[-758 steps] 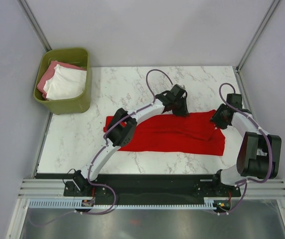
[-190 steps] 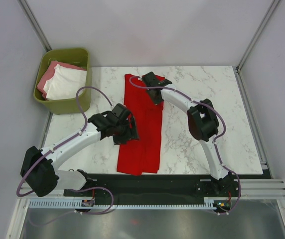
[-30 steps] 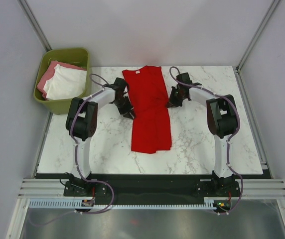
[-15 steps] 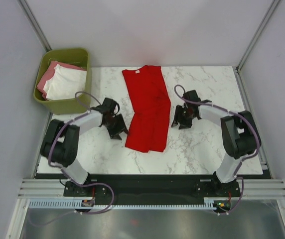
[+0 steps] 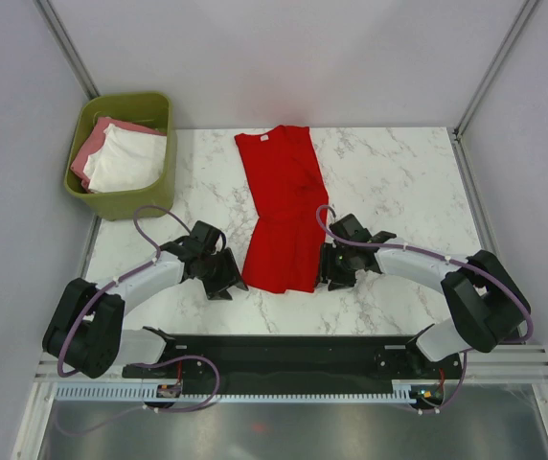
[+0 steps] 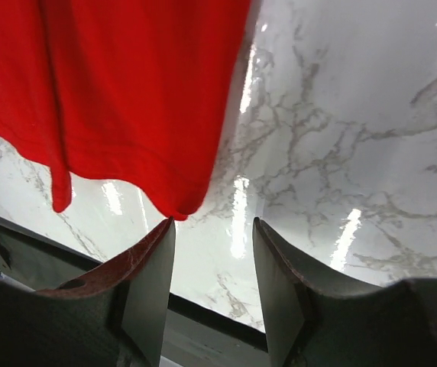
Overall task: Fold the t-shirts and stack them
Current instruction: Fold the tshirt
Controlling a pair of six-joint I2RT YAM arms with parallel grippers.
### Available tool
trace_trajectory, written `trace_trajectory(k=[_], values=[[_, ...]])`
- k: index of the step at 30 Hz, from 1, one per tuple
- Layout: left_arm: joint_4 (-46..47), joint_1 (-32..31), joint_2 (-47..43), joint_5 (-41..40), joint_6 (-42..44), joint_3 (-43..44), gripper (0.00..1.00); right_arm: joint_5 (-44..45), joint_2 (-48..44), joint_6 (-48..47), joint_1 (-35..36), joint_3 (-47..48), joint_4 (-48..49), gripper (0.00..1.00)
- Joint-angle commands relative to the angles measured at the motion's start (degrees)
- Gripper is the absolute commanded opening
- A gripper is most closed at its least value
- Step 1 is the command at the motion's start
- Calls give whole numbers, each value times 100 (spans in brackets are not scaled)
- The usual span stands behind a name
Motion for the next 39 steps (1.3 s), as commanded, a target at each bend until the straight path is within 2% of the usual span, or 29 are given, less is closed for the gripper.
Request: trace_trajectory(k=[1, 7, 10, 15, 16, 17, 20, 30, 39], values=[[149, 7, -128, -83, -141, -24, 61, 167, -60, 437, 172, 46, 370, 53], [140, 25, 30, -92, -36, 186, 61, 185, 203, 692, 199, 344, 502, 53], [96, 60, 179, -92, 26, 362, 61, 291, 458, 832, 199, 459, 485, 47], [-53, 104, 408, -153, 184, 644, 61, 405, 714, 921, 384, 547, 459, 33], [-80, 104, 417, -162, 193, 714, 61, 414, 749, 903, 401, 556, 398, 28], [-141, 95, 469, -162, 219, 732, 61, 449, 732, 877, 401, 547, 319, 18], [-194, 95, 400, -127, 246, 714, 61, 624, 539, 789, 401, 442, 20, 6], [-168, -89, -23, -109, -35, 29, 57, 625, 371, 666, 401, 178, -51, 6], [52, -98, 320, -92, -185, 266, 52, 599, 503, 516, 410, 398, -192, 5]])
